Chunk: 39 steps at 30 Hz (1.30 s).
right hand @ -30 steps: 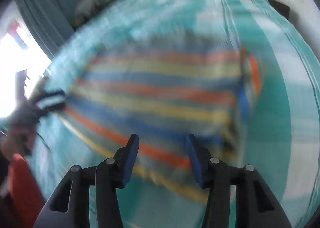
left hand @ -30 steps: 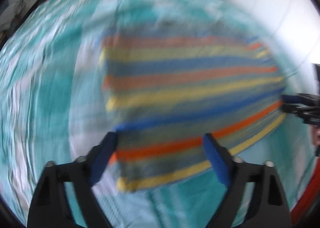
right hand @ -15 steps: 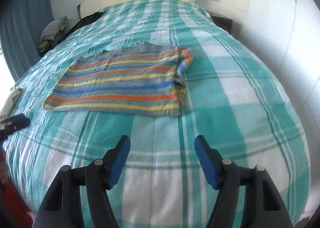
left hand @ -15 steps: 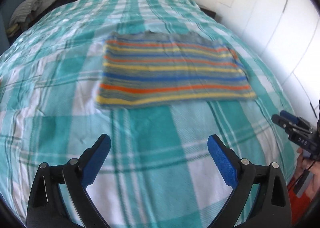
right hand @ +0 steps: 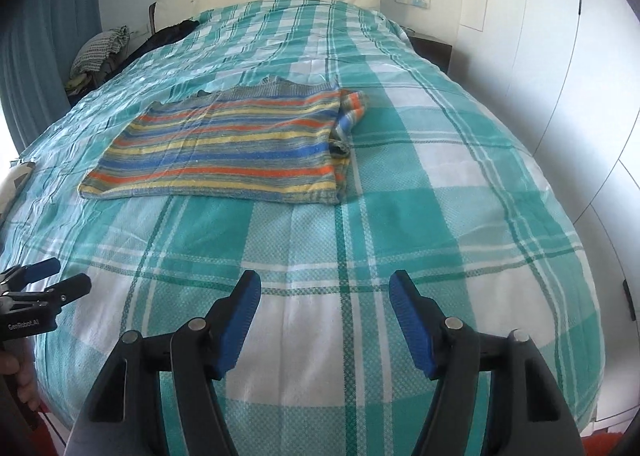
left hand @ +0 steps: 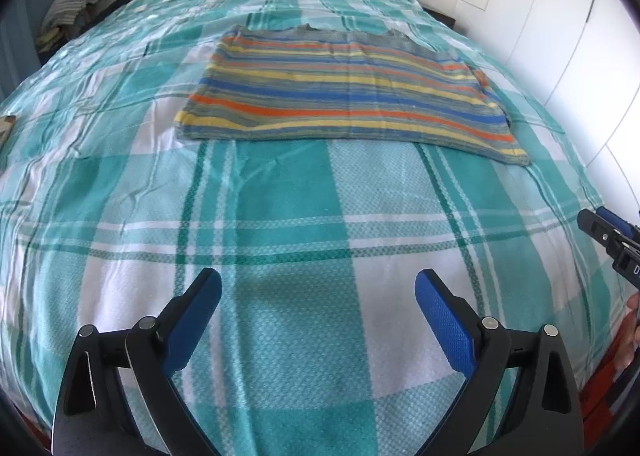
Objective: Fold small clothes
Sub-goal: 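Open both tools and withdraw from the folded sweater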
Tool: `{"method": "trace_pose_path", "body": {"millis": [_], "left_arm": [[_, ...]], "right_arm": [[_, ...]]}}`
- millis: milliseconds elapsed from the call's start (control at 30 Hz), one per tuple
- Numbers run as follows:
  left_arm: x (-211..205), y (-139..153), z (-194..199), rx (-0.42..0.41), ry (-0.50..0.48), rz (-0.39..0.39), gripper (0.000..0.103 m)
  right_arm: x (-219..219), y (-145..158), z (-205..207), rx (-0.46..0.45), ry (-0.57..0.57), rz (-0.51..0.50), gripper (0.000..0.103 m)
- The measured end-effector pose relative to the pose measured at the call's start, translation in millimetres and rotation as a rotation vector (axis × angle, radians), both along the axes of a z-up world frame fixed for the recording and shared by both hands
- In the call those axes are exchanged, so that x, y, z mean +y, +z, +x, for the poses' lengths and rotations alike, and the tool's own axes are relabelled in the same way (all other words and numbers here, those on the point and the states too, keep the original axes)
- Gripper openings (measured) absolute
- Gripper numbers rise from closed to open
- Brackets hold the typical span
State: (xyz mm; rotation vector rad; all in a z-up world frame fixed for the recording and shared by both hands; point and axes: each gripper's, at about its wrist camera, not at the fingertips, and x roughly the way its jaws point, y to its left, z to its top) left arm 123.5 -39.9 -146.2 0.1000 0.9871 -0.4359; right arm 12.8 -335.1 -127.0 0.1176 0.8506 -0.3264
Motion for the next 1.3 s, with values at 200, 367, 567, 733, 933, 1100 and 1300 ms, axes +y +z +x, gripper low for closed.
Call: {"method": "trace_pose_path", "body": {"millis": [200,367,567,733,933,1100,1300], "left_arm": [[8.7,-1.7,0.7,-0.045,0.024,0.026,0.098],[13.7,-10.9,-0.7,-0.048,0.028,0.054,0.098],[14.3,-15.4,-6.1,-0.075,0.014,0.067,0.098],[14.0,-18.2,-7.2,-0.082,0.012,0.063,0.099],[13.1,-20.6,-9.8,-0.093,0.008,0.068,0.1],[13.0,-23.5,-12.0,-0.104,0.0,0.071,0.102],[11.3,-17.3,-17.4,-0.121,0.005,0.077,0.101]], "right_arm": [[-1.8,-3.8,1.3,0.013,-0.017,-0.009,0.067],[-2.9,-6.0,1.7,0.021,-0.03,-0.018,0.067],[-4.1,-9.3,2.5,0.036,-0.033,-0.033,0.067],[-6.5,-9.8,2.7,0.035,-0.038,-0.031,0.067],[-9.3,-8.1,1.9,0.029,-0.046,-0.03,0.067],[-11.2,-9.1,2.5,0.03,-0.048,-0.027,0.067],[-13.7,-12.0,4.4,0.03,-0.049,-0.011,0.067]]}}
